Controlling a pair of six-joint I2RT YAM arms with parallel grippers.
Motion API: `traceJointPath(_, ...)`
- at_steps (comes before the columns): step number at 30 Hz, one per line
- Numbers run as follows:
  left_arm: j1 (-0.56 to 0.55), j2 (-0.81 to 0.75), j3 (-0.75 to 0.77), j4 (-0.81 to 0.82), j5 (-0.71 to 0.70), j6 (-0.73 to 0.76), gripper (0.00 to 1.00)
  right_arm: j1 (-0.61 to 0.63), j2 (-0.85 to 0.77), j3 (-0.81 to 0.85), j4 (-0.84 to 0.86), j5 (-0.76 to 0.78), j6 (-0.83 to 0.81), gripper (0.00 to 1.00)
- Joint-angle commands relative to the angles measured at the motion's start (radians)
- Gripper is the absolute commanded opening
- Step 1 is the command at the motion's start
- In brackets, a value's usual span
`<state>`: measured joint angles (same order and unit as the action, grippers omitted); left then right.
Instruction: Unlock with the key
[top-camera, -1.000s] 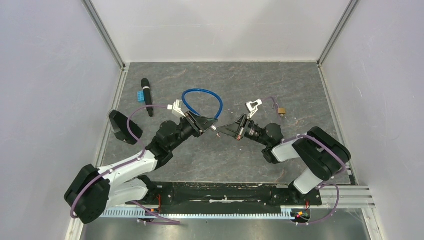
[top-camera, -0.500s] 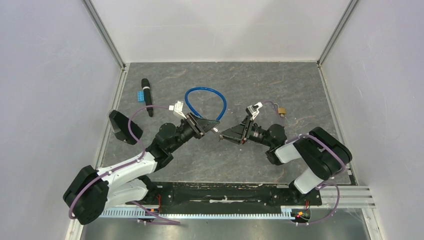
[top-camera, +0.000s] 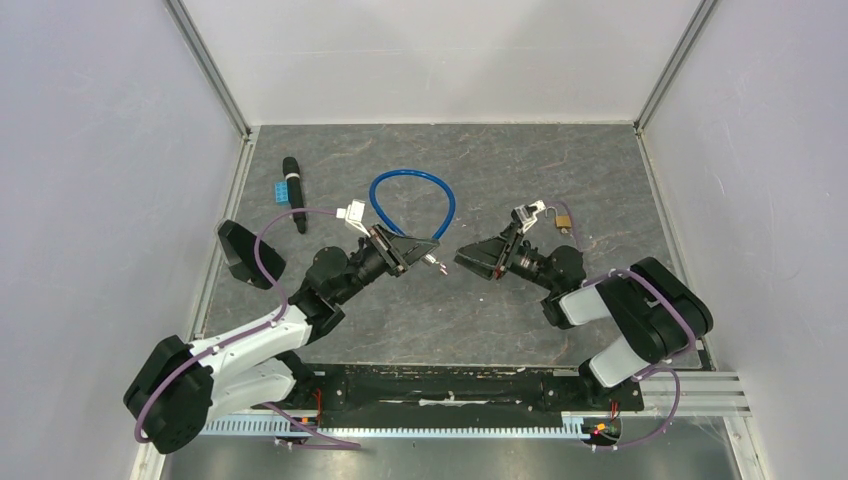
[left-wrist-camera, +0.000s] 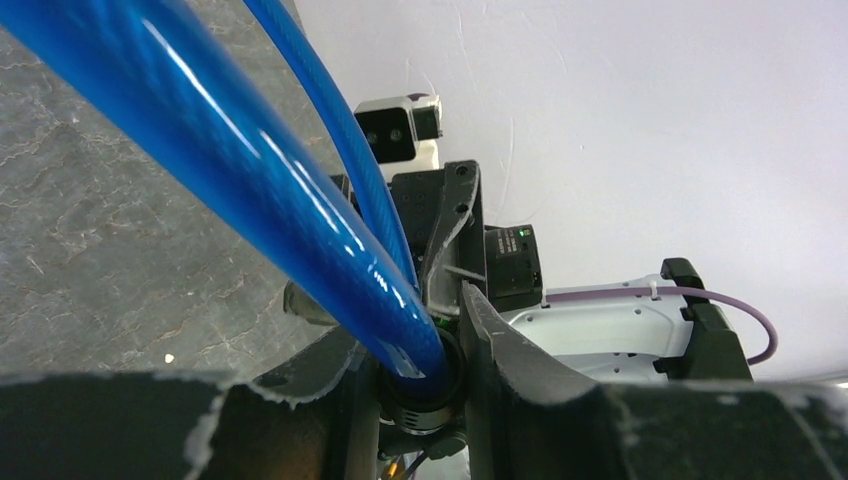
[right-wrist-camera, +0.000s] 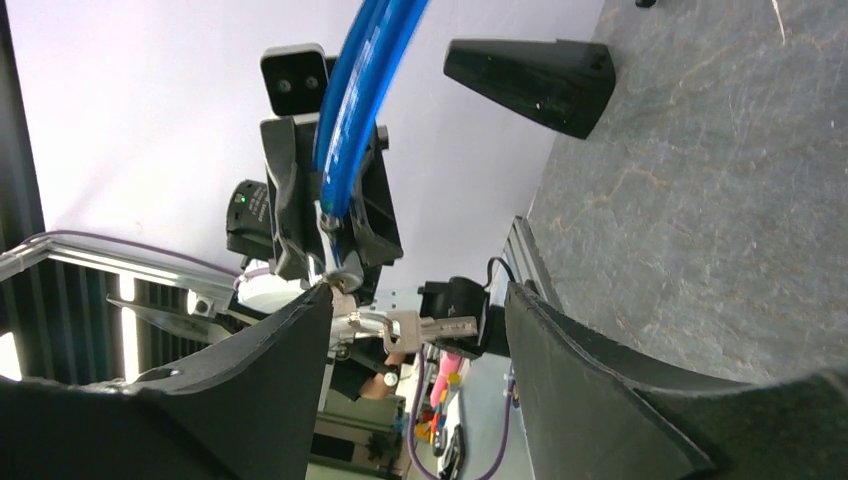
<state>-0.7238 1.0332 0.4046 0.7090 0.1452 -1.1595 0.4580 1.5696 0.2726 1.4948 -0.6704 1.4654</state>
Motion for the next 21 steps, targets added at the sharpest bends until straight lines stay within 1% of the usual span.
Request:
traceJointPath(1, 0.004, -0.021, 0.040, 0.108, 0.043, 0.052, 0.02, -0.001, -0.039, 0.063, 0.310, 0.069, -0.018, 0.66)
traceJointPath(4, 0.004, -0.017, 0.044, 0.111, 0.055, 0.051, 0.02, 0.000, -0.045, 0.094, 0.255, 0.088, -0.040, 0.67)
traceJointPath(12, 0.003, 0.002, 0.057, 0.144, 0.089, 0.039, 0.02, 0.033, 0.017, 0.162, 0.255, 0.126, -0.015, 0.67)
traceJointPath(16, 0.003, 0.011, 0.062, 0.169, 0.110, 0.031, 0.02, 0.046, 0.043, 0.199, 0.242, 0.133, -0.014, 0.63)
traceJointPath(17, 0.003, 0.011, 0.061, 0.170, 0.114, 0.031, 0.02, 0.050, 0.047, 0.208, 0.236, 0.135, -0.016, 0.60)
traceJointPath(19, 0.003, 0.010, 0.059, 0.174, 0.117, 0.032, 0.02, 0.050, 0.052, 0.218, 0.223, 0.139, -0.017, 0.51)
traceJointPath(21, 0.003, 0.004, 0.056, 0.173, 0.119, 0.030, 0.02, 0.047, 0.054, 0.215, 0.221, 0.151, -0.012, 0.31)
